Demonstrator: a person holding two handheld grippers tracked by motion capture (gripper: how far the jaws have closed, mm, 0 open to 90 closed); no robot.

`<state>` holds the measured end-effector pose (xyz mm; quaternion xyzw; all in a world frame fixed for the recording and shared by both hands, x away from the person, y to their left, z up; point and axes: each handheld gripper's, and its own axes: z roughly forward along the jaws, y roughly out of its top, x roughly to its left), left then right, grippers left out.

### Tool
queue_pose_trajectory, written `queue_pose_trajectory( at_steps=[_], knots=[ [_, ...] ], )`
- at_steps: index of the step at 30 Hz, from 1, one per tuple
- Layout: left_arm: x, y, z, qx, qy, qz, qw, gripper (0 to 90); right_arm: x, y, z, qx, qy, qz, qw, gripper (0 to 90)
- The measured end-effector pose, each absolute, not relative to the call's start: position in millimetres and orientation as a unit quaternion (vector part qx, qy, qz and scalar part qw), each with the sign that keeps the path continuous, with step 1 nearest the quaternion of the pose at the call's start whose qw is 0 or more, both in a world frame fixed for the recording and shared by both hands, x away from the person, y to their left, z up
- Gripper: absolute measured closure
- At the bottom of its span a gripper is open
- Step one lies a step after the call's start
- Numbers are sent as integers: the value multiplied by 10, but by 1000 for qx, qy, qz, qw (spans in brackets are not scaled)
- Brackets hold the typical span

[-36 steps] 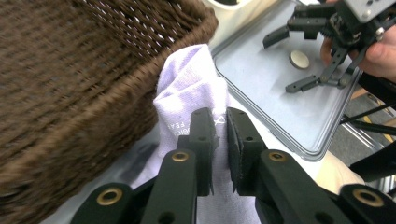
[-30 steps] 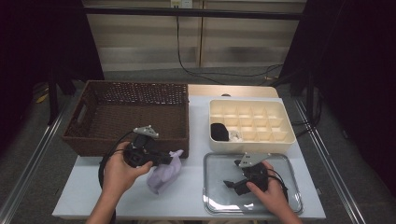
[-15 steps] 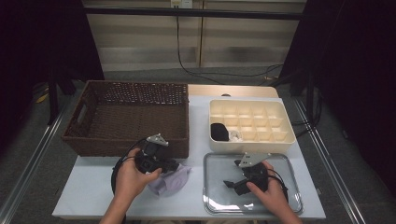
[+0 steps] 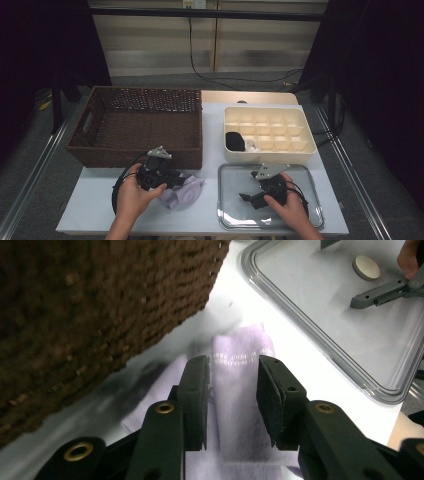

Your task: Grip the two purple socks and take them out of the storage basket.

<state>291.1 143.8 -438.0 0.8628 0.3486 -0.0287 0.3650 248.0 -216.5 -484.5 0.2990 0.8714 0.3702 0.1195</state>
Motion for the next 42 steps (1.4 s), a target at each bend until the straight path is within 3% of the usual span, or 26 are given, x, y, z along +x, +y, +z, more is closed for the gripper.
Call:
queue_pose_trajectory(
  at_steps=[42],
  knots=[
    [2763,1316,-4497,874,341,-39,343,625,2486,-2154,-4843,303,871,369,120,131]
  ],
)
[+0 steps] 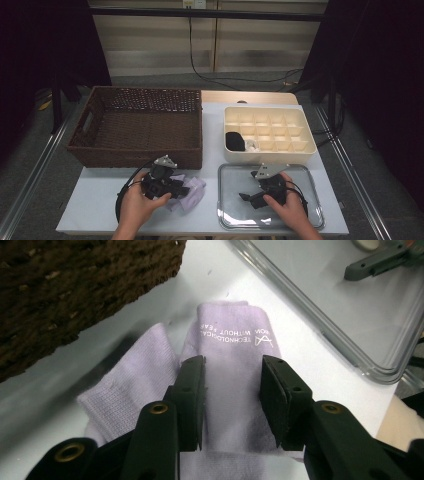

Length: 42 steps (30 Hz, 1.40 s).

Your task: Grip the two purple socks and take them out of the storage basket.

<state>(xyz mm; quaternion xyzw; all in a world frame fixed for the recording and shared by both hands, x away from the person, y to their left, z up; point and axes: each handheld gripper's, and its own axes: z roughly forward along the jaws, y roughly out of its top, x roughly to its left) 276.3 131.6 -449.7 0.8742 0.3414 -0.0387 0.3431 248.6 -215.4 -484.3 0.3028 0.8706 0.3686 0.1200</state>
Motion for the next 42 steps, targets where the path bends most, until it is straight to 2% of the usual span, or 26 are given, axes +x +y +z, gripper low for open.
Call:
queue_pose_trajectory(
  at_steps=[9,16,20,23,31,37,39,42],
  knots=[
    [2671,1251,-4271,872,318,-33,371,639,2488,-2152,-4844,303,870,369,119,131],
    [2640,1120,-4432,899,291,-30,326,650,2486,-2152,-4843,303,871,369,119,131],
    [2666,1112,-4476,899,289,-31,327,754,2489,-2151,-4844,301,871,369,121,131],
    [2696,1116,-4496,902,279,-34,327,800,2489,-2147,-4843,301,871,368,121,129],
    [2747,1040,-4382,903,257,-19,344,862,2492,-2138,-4838,299,873,367,121,127],
    [2827,905,-4468,907,246,-30,340,846,2459,-2086,-4811,287,880,361,112,138],
    [2824,919,-4469,902,253,-24,348,758,2427,-2039,-4790,276,884,361,114,141],
    [2800,989,-4428,896,267,-15,355,685,2399,-1968,-4754,262,887,364,113,149]
  ],
)
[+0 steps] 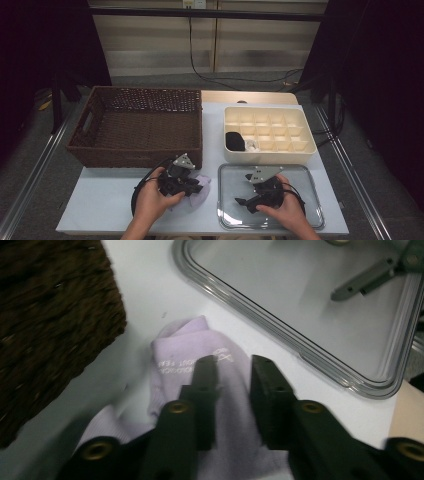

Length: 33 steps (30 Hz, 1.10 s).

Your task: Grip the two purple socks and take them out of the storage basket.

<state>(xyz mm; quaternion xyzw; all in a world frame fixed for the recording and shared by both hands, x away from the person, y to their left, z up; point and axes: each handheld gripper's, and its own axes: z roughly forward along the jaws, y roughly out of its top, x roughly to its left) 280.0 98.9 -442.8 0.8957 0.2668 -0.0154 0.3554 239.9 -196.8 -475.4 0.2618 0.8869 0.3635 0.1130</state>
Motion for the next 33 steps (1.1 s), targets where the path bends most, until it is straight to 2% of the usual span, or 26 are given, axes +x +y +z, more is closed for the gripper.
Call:
queue_pose_trajectory(
  at_steps=[3,14,21,27,33],
  knots=[
    [2782,1092,-4383,889,276,-3,365,599,2377,-1885,-4711,249,888,373,105,171],
    [2769,1455,-4403,872,323,43,366,445,2363,-1464,-4567,189,892,403,77,314],
    [2752,1601,-4449,868,344,54,353,390,2410,-1219,-4530,159,896,409,64,360],
    [2743,1632,-4427,869,346,72,345,388,2413,-943,-4447,126,899,417,45,402],
    [2757,1648,-4435,869,349,67,345,383,2454,-665,-4497,109,909,401,44,435]
  ],
)
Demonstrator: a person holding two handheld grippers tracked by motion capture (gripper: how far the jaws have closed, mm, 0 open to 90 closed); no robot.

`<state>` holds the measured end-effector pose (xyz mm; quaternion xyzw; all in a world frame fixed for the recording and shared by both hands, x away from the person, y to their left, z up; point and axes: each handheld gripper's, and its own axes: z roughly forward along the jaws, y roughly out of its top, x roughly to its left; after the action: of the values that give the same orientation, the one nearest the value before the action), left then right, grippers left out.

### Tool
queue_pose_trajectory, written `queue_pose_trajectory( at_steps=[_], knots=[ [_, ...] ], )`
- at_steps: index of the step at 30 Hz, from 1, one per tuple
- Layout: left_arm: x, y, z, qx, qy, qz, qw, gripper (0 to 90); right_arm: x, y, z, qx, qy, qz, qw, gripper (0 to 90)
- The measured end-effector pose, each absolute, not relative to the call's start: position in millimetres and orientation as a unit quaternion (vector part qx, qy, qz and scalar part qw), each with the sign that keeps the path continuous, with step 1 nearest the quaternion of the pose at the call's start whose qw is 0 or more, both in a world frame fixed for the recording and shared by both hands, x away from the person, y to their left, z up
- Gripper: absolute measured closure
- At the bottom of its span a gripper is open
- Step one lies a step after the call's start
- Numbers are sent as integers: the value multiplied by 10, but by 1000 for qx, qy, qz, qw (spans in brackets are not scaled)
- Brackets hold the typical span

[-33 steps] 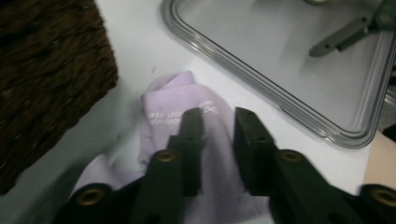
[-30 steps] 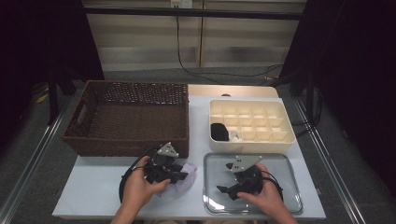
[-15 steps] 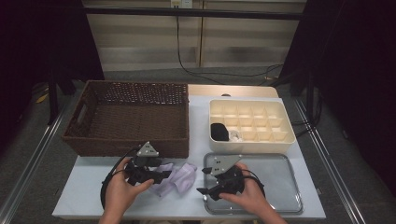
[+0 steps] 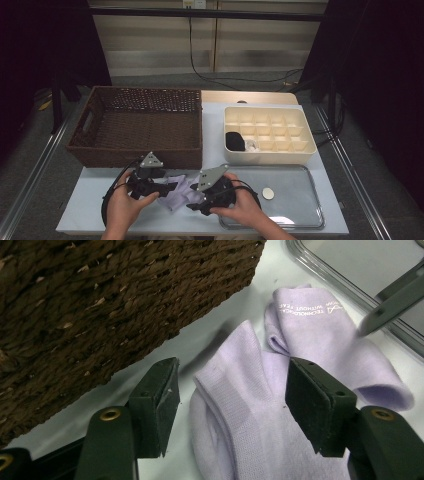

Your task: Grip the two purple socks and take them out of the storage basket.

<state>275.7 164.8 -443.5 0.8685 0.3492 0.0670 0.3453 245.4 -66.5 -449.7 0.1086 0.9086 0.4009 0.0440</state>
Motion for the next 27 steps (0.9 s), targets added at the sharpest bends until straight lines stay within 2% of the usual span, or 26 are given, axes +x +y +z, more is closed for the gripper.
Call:
queue_pose_trajectory(
  at_steps=[7,15,21,27],
  knots=[
    [2748,1615,-4452,870,344,62,347,383,2511,-551,-4664,116,924,361,51,522],
    [2742,1587,-4455,870,339,61,353,386,2598,-688,-4634,140,921,358,65,806],
    [2746,1571,-4469,870,336,58,355,387,2674,-858,-4513,173,902,393,50,847],
    [2733,1526,-4473,873,331,53,354,390,2674,-989,-4333,202,867,456,-10,849]
  ],
)
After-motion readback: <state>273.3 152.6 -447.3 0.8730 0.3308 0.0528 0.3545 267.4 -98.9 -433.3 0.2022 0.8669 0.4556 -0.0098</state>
